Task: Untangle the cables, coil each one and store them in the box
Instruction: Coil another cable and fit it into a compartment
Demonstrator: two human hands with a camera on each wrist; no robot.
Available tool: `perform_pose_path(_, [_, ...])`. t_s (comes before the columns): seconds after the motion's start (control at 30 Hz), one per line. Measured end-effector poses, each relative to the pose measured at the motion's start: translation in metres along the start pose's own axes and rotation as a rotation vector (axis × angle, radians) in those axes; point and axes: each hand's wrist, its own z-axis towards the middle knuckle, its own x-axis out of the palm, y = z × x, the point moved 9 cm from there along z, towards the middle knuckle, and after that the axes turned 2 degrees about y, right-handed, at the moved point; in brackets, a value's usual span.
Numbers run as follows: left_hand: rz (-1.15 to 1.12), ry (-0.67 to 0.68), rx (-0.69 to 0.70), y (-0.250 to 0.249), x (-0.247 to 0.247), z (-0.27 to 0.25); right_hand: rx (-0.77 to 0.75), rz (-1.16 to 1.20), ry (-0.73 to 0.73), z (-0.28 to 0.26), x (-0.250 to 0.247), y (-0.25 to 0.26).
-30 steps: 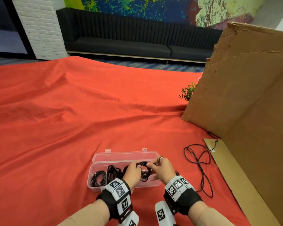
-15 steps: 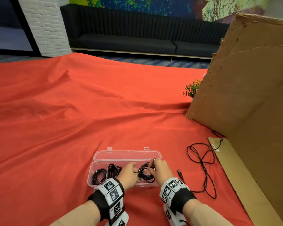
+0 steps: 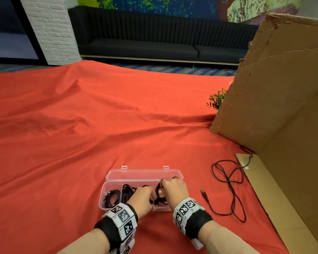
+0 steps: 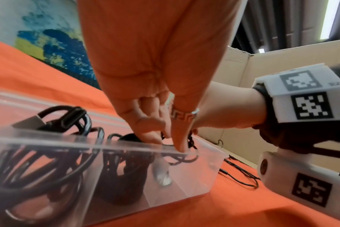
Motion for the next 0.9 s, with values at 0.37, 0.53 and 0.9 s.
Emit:
perform_pose_path(0.37, [0.424, 0.123, 0.177, -0.009, 0.025, 0.001, -0.042, -0.061, 0.041, 0.01, 0.034, -0.008])
perform_pose_path(0.53, [0.7, 0.257, 0.207, -0.008, 0.036, -0.002, -0.159, -0.088, 0.138, 0.007, 0.045, -0.01])
perform_pose_path(0.9, [0.866, 0.205, 0.233, -0.018, 0.031, -0.001, -0.216, -0.297, -0.06, -0.015, 0.033, -0.002])
